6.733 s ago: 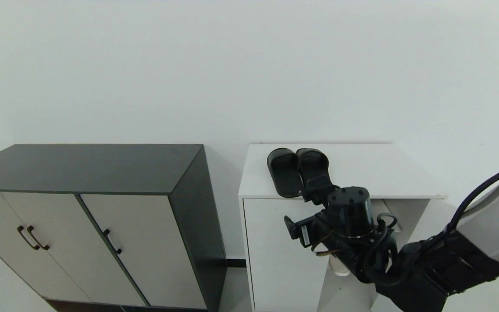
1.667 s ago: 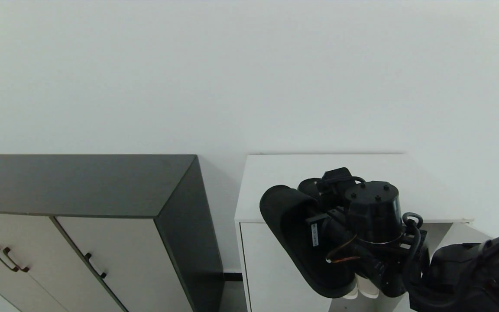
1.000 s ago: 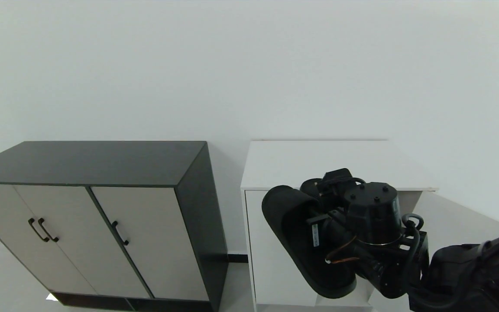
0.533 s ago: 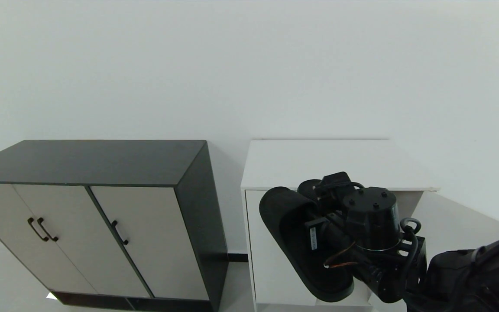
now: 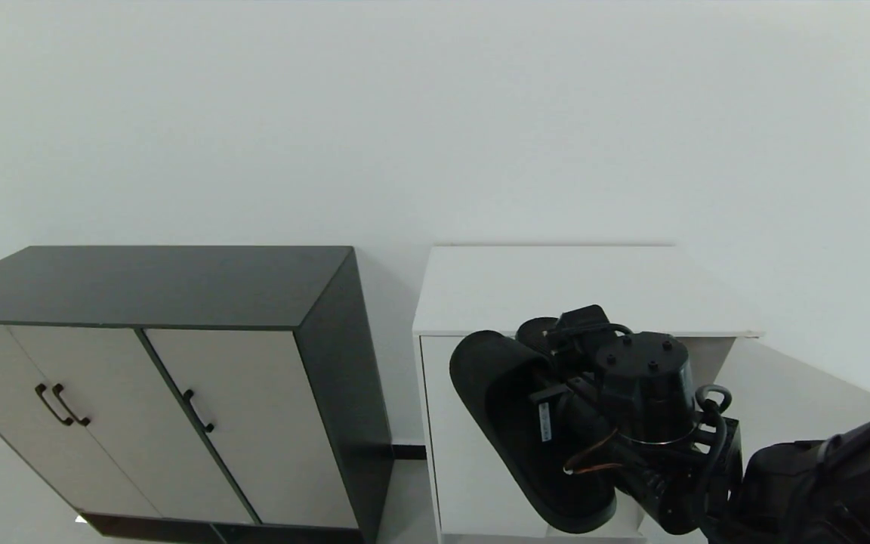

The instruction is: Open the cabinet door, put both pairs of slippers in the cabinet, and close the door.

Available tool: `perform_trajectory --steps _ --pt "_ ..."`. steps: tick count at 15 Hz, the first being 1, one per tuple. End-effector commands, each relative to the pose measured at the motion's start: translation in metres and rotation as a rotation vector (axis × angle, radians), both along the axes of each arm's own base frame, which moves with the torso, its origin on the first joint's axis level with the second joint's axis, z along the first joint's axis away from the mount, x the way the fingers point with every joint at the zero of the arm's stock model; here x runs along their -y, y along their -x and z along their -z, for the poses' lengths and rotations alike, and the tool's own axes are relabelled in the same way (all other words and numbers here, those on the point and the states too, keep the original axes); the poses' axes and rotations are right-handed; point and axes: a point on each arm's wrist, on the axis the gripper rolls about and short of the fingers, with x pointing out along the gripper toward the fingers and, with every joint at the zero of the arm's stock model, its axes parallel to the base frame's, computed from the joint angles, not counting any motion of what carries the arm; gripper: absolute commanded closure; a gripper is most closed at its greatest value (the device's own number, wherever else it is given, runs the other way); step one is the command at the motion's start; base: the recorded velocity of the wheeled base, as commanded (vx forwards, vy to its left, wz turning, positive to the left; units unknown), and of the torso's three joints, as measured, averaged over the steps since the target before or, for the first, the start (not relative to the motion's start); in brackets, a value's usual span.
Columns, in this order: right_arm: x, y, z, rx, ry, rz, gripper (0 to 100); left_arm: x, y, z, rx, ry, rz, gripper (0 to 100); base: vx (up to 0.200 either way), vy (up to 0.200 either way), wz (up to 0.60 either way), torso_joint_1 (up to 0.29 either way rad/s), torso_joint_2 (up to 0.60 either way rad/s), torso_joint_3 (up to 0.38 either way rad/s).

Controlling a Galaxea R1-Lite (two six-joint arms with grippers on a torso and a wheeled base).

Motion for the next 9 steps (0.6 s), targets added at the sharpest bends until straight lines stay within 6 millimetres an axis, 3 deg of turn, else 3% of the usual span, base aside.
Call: perform_trajectory --steps 1,9 --pt "0.000 0.000 0.001 -0.004 -0.001 -0.004 100 0.000 0.000 0.000 -0.001 0.000 -0.001 100 0.000 -0.200 0.00 0.017 0.00 0.002" --pt "0.007 0.012 -0.002 -0.010 -0.025 -0.101 100 0.000 0.000 0.000 -0.001 0.000 -0.001 100 0.000 -0.200 0.00 0.002 0.01 0.002"
